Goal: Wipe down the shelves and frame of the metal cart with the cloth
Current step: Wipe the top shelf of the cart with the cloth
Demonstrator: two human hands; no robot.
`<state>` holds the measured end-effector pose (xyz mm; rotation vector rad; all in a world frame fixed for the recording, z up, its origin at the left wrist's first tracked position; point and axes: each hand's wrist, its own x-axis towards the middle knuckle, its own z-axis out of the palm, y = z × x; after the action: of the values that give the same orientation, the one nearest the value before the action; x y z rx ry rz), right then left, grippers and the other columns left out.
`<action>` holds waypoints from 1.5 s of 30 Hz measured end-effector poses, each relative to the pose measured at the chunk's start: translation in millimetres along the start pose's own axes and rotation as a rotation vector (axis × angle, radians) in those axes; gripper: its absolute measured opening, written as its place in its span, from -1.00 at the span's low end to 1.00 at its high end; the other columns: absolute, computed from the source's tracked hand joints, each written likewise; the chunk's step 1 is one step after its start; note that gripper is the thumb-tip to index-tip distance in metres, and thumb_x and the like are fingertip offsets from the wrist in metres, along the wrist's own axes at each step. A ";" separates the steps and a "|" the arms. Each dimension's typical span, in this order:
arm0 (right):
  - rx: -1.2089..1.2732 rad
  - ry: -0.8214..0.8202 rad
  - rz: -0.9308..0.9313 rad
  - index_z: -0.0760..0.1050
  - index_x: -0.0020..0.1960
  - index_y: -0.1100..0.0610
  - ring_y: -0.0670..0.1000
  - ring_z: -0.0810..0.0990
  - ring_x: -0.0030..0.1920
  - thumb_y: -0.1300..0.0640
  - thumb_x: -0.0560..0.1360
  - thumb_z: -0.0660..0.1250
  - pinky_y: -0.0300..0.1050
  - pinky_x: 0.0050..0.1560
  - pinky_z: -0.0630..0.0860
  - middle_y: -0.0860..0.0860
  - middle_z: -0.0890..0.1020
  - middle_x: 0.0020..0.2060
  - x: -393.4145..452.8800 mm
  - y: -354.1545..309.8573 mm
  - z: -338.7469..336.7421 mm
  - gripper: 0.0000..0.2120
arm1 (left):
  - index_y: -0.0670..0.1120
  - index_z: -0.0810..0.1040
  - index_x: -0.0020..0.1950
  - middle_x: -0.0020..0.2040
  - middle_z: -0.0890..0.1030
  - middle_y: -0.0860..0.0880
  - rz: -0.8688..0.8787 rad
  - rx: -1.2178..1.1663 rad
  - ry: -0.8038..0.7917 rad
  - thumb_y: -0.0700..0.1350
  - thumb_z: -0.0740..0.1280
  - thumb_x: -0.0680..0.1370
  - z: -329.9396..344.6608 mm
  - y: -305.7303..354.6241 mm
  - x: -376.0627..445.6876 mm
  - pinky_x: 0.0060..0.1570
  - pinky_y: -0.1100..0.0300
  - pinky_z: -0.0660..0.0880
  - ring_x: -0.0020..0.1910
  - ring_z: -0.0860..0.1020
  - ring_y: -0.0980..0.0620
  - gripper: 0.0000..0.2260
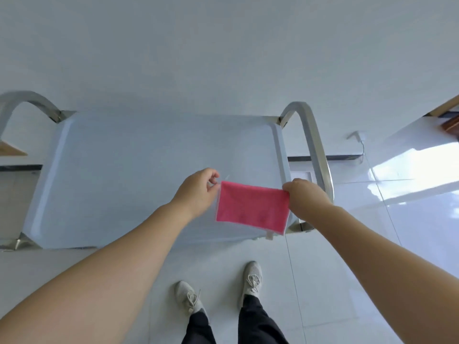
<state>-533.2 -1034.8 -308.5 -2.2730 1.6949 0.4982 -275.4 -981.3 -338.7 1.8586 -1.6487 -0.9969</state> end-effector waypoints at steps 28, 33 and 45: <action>-0.291 -0.029 -0.753 -0.21 0.50 0.02 0.06 -0.17 0.50 -0.11 0.60 -0.20 0.05 0.46 -0.21 0.01 -0.11 0.50 54.5 -19.8 127.1 -0.48 | -0.23 0.39 0.36 0.41 0.35 -0.20 0.271 0.535 -0.094 -0.05 0.05 0.53 52.4 -106.4 -9.1 0.39 -0.07 0.23 0.40 0.32 -0.17 -0.53; -0.189 -0.045 -0.639 -0.07 0.52 0.08 0.12 -0.08 0.51 -0.08 0.60 -0.15 0.15 0.48 -0.14 0.06 -0.03 0.51 16.1 -34.2 145.9 -0.47 | -0.23 0.39 0.36 0.42 0.34 -0.20 0.273 0.543 -0.098 -0.05 0.04 0.53 53.4 -107.9 -11.2 0.39 -0.05 0.22 0.40 0.31 -0.15 -0.53; -0.114 0.018 -0.561 -0.07 0.51 0.01 0.05 -0.05 0.51 -0.10 0.60 -0.13 -0.01 0.48 -0.15 -0.03 0.01 0.50 32.9 -17.6 139.9 -0.49 | -0.22 0.37 0.38 0.42 0.34 -0.18 0.276 0.547 -0.110 -0.06 0.04 0.52 54.3 -107.0 -9.0 0.38 -0.09 0.26 0.40 0.31 -0.16 -0.53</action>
<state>-523.9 -1001.7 -449.1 -2.6854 0.9763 0.4495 -248.4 -947.1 -450.8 1.8348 -2.3469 -0.5741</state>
